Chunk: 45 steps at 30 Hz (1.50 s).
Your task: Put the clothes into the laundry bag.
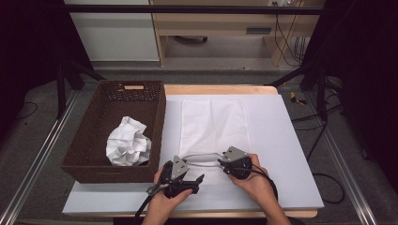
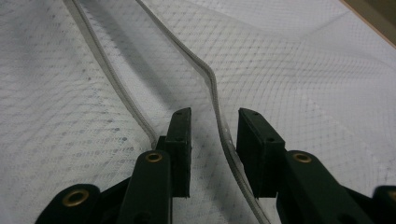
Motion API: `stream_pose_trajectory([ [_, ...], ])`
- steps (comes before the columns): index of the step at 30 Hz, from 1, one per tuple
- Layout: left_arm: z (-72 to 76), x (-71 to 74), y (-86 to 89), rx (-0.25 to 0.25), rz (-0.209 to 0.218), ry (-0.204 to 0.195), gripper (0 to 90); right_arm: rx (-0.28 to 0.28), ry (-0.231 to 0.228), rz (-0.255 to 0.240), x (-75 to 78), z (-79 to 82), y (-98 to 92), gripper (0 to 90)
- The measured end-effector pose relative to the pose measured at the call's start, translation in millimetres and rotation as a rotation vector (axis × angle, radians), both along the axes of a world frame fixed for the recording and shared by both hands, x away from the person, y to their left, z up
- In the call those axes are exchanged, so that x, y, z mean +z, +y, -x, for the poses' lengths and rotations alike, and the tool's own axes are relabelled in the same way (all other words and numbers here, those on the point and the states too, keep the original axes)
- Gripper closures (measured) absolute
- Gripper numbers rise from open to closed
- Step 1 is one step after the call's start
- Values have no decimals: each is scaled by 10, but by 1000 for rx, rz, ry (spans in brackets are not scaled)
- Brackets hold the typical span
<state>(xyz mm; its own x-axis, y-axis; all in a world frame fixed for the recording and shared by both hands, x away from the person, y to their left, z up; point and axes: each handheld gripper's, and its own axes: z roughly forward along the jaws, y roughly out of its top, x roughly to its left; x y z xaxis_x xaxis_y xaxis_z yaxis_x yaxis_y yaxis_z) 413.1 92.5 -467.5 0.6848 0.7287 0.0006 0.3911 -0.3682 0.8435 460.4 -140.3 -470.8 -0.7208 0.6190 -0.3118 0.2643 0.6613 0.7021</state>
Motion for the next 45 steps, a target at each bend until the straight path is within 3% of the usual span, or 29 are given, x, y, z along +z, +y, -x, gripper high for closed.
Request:
stream_pose_trajectory([
  [26,4,-22,-22,-10,-11,6,186,-6,-12,27,-26,-18,25,841],
  [45,1,-26,-21,-2,-14,5,180,-33,-96,-20,65,-6,-4,886],
])
